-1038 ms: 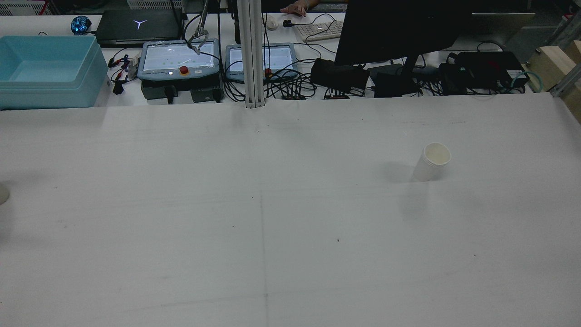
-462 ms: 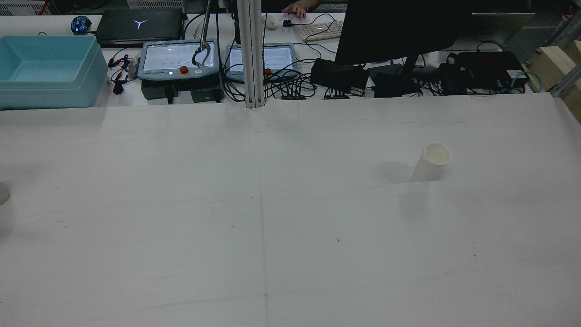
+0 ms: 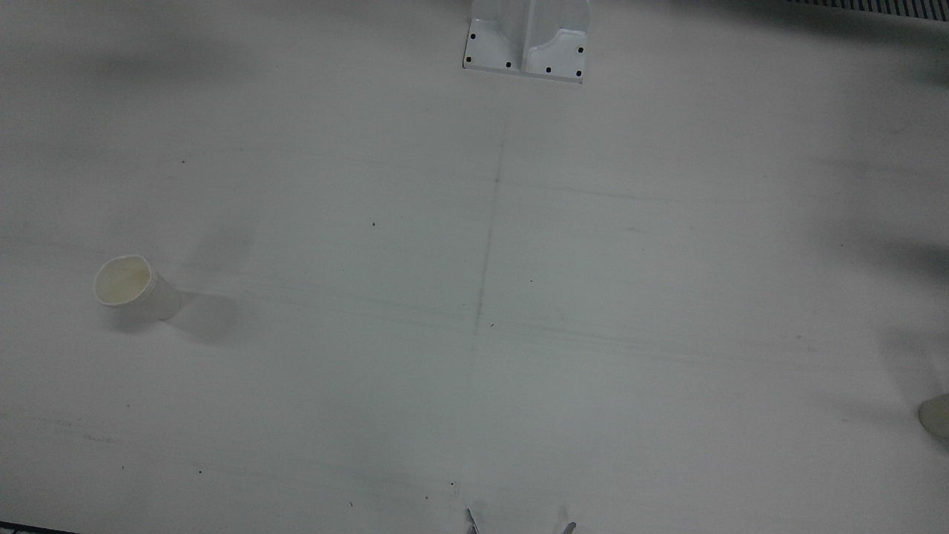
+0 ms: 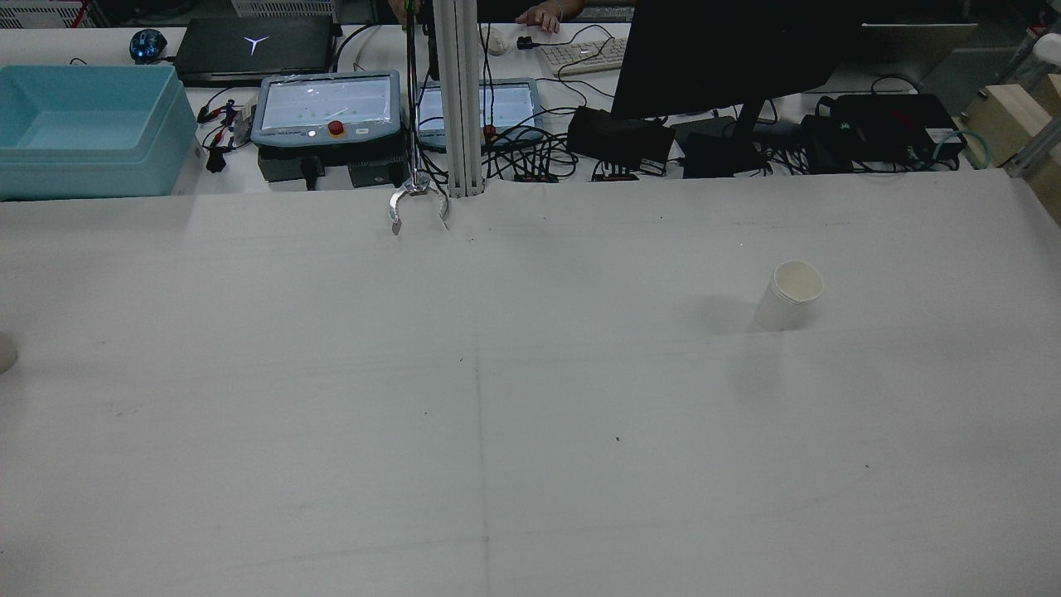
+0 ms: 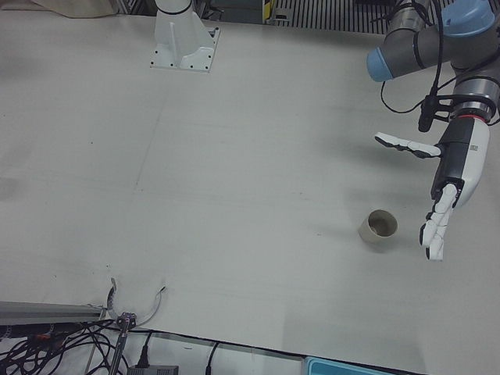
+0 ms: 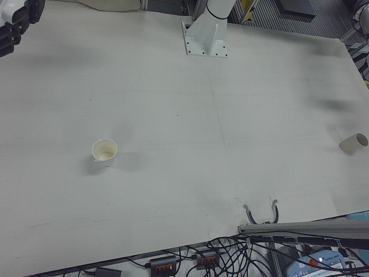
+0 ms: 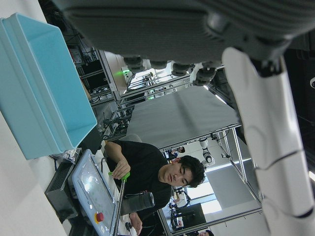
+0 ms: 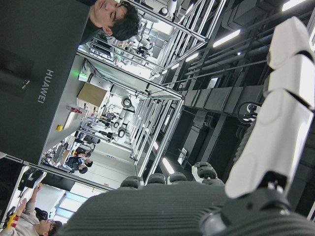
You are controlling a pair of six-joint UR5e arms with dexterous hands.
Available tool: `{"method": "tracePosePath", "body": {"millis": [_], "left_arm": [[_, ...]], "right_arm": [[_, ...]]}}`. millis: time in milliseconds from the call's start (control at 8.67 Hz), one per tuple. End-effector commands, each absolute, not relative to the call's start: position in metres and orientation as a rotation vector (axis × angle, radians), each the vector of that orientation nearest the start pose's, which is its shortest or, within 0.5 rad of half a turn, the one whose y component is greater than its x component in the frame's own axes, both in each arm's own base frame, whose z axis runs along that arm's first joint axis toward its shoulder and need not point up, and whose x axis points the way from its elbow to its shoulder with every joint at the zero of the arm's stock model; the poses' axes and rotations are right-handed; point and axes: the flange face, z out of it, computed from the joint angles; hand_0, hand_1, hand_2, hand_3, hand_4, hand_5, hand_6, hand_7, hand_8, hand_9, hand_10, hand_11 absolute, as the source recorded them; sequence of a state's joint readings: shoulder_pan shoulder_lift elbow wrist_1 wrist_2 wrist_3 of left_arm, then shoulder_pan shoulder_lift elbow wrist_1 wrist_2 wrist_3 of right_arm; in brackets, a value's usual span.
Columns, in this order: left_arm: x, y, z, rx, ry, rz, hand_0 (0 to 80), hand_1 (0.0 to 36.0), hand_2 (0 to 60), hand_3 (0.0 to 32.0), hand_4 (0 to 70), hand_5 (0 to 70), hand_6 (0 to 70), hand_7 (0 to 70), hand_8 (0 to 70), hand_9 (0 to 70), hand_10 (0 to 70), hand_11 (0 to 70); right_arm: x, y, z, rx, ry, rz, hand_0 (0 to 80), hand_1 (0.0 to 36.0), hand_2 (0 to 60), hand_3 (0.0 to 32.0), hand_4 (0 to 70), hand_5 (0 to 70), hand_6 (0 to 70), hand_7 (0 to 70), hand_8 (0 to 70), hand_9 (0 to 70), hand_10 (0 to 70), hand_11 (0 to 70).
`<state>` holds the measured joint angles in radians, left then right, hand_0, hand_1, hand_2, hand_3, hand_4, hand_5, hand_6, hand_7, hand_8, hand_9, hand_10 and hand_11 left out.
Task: Pour water
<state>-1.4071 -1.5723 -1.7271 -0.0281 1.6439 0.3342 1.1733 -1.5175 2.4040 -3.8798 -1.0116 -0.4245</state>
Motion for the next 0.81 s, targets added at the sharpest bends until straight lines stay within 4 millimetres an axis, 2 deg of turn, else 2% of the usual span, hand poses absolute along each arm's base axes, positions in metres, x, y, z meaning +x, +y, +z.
{"method": "tracePosePath", "body": {"millis": [0, 231, 346, 692], "left_arm": [[-0.043, -0.511, 0.629, 0.217, 2.194, -1.651, 53.1, 13.4, 0.0, 0.0, 12.0, 0.0, 0.0, 3.5, 0.0, 0.0, 1.5, 4.3], [-0.053, -0.456, 0.676, 0.299, 2.132, -1.647, 52.9, 12.6, 0.0, 0.4, 12.1, 0.0, 0.0, 3.8, 0.0, 0.0, 1.8, 4.7], [-0.057, -0.435, 0.691, 0.301, 2.113, -1.663, 53.0, 12.7, 0.0, 0.6, 12.1, 0.0, 0.0, 4.0, 0.0, 0.0, 1.8, 4.7], [-0.057, -0.425, 0.714, 0.324, 2.049, -1.687, 53.1, 13.0, 0.0, 0.0, 12.3, 0.0, 0.0, 3.9, 0.0, 0.0, 2.2, 5.2]], "right_arm": [[0.033, -0.409, 0.366, -0.623, 2.369, -2.137, 47.3, 15.5, 13.4, 0.0, 5.5, 1.6, 1.9, 2.9, 0.0, 0.0, 0.0, 0.1], [0.034, -0.409, 0.367, -0.628, 2.363, -2.142, 47.5, 15.6, 13.1, 0.0, 6.2, 3.2, 2.5, 4.4, 0.0, 0.0, 0.0, 0.1], [0.034, -0.409, 0.368, -0.628, 2.362, -2.146, 47.5, 15.6, 13.1, 0.0, 6.4, 3.5, 2.6, 4.6, 0.0, 0.0, 0.0, 0.0], [0.033, -0.41, 0.372, -0.613, 2.356, -2.157, 47.4, 15.8, 14.3, 0.0, 5.9, 3.3, 2.7, 4.5, 0.0, 0.5, 0.0, 0.4]]}}
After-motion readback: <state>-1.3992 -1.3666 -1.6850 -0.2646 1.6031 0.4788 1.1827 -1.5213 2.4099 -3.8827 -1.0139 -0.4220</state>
